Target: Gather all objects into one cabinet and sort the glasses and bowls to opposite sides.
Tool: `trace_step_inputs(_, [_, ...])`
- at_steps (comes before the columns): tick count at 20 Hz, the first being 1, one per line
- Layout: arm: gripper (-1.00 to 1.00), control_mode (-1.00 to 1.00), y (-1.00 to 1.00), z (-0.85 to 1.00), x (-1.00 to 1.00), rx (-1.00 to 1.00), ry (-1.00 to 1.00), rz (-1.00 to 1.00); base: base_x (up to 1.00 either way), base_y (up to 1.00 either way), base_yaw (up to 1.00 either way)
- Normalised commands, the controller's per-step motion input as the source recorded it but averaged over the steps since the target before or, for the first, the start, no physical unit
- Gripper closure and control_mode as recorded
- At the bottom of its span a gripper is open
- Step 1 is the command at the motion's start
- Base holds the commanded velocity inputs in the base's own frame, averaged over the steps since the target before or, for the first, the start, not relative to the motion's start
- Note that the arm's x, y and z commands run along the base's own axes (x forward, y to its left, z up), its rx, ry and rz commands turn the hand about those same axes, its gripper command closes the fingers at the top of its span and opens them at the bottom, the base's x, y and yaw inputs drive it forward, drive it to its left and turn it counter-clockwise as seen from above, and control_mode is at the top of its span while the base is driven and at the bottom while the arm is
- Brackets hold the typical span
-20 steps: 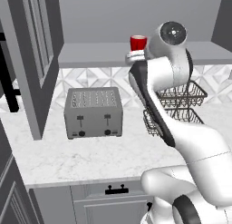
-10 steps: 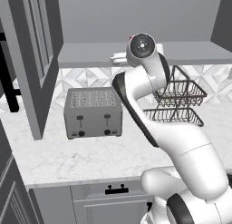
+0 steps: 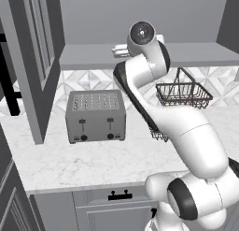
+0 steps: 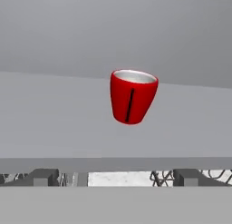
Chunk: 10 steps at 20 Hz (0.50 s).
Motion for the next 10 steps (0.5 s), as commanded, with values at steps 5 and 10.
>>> trace_step_inputs(5, [-1.0,-1.0,0.0,0.08,0.25,0.0,0.08,-0.17,0.0,0.0,0.0])
trace_step_inputs(10, [-1.0,-1.0,-0.34,0.0,0.28,0.01,0.0,0.0,0.0,0.0,0.0])
